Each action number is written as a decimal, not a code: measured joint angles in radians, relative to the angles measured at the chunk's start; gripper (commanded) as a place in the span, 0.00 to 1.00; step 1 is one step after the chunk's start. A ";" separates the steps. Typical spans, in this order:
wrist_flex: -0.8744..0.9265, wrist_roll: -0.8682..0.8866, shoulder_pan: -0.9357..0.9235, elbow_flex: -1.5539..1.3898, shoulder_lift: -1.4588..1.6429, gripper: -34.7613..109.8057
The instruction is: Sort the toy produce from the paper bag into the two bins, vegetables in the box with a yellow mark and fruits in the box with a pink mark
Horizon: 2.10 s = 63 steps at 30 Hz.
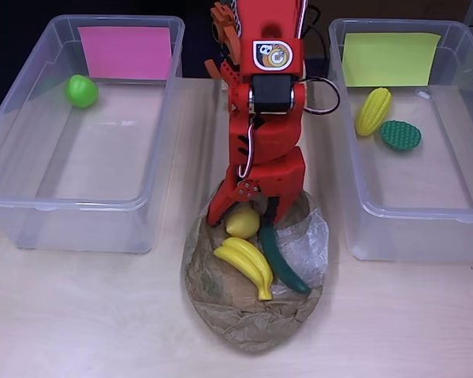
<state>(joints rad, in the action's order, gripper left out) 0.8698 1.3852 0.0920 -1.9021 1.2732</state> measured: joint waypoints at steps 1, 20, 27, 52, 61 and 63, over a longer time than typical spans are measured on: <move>-0.015 0.000 -0.006 0.008 -0.017 0.45; 0.218 -0.107 -0.018 0.071 -0.049 0.51; 0.252 -0.160 -0.021 0.078 -0.048 0.45; 0.176 -0.365 -0.009 0.244 -0.161 0.47; 0.192 -0.433 -0.011 0.276 -0.163 0.49; 0.201 -0.446 -0.006 0.284 -0.161 0.50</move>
<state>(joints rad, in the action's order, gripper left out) 1.0707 0.9388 0.0859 -1.6183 1.1121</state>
